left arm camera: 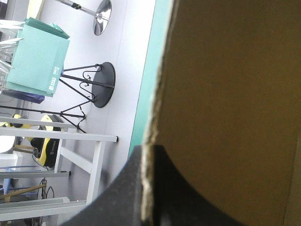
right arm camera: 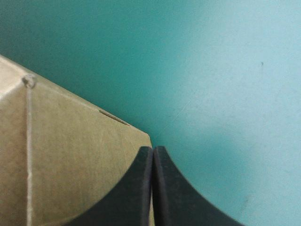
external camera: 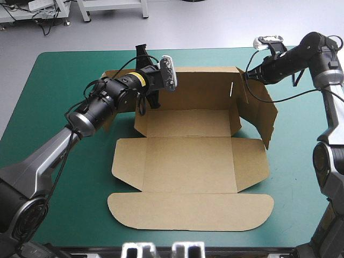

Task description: Fold the box

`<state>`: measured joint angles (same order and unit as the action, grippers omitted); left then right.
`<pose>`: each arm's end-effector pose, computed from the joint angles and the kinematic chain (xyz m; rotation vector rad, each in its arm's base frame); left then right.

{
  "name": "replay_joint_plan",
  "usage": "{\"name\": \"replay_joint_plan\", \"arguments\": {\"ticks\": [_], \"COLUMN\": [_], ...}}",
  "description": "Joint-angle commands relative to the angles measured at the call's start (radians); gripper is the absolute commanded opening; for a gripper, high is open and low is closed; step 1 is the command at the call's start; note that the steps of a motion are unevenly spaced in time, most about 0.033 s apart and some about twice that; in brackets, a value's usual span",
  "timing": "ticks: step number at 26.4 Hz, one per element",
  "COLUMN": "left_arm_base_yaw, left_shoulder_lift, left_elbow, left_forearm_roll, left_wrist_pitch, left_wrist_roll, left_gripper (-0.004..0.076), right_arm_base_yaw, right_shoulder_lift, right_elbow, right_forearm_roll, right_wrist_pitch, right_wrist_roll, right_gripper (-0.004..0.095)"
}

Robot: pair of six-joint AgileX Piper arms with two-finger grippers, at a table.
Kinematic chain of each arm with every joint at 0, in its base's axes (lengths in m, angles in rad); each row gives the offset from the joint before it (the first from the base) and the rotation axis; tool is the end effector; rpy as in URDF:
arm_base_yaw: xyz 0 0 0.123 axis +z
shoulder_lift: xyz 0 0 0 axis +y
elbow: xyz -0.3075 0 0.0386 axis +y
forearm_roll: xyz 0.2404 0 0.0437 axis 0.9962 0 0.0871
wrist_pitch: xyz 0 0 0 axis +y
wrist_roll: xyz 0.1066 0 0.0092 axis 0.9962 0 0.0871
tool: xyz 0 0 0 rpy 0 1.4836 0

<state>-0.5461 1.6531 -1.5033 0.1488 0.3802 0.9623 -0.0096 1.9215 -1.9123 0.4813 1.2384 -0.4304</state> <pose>0.3488 -0.2051 0.3881 1.4665 1.4077 0.4072 0.4248 0.0428 0.3533 -0.4614 2.5559 0.5120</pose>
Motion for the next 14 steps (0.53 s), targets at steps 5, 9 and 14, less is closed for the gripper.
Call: {"name": "replay_joint_plan", "arguments": {"ticks": [5, 9, 14], "left_arm_base_yaw": [0.011, 0.011, 0.011], "left_shoulder_lift": [-0.057, -0.054, -0.047], "left_elbow": [-0.064, -0.064, -0.058], "left_forearm_roll": [-0.001, -0.001, -0.001], "left_wrist_pitch": [-0.104, -0.081, -0.026], "left_wrist_roll": [-0.031, -0.031, -0.031], "left_gripper": [-0.0009, -0.0009, -0.0009], "right_arm_base_yaw": [-0.017, -0.006, 0.029], "right_shoulder_lift": [-0.061, -0.061, -0.061], "right_elbow": [-0.052, -0.046, 0.007], "right_forearm_roll": [0.057, 0.062, 0.072], "right_wrist_pitch": [0.012, 0.012, 0.012], "right_wrist_roll": [-0.015, -0.006, -0.045], "right_gripper": [-0.0019, -0.0019, -0.0019]}}
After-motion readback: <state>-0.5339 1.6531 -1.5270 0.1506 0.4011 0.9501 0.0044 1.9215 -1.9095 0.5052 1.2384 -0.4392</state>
